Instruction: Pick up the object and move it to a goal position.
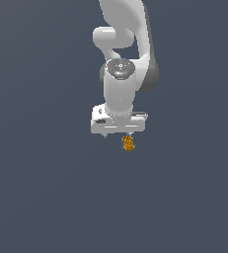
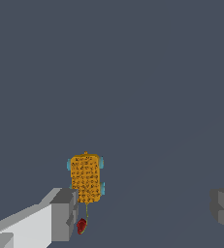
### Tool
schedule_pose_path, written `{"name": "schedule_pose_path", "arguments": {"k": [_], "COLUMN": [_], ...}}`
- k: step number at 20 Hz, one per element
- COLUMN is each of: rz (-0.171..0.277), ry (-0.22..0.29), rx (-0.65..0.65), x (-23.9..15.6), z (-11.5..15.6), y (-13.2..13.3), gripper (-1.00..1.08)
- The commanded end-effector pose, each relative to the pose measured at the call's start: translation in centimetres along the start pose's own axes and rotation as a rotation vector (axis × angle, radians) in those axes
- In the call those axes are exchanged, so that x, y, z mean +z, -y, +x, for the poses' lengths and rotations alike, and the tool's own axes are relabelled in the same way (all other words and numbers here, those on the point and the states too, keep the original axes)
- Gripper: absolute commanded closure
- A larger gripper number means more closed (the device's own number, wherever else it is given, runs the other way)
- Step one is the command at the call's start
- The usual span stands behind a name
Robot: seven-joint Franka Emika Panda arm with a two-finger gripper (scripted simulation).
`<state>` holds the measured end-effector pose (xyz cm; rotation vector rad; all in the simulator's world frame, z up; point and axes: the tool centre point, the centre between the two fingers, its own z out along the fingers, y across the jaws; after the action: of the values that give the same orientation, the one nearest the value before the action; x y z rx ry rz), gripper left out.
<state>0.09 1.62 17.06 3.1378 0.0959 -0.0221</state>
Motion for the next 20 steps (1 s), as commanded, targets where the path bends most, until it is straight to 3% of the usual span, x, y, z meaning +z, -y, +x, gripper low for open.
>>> {"name": "schedule_pose_path", "arguments": {"k": [1, 10, 20], "rz": [0.000, -0.028, -0.026], "ry": [0.000, -0.010, -0.011], "rx": [0.000, 0.034, 0.027], "x": [0.0, -0.3, 0.6], "z": [0.0, 0.6, 0.1], "y": [0.0, -2.9, -2.1], "gripper": [-0.92, -0.92, -0.92]}}
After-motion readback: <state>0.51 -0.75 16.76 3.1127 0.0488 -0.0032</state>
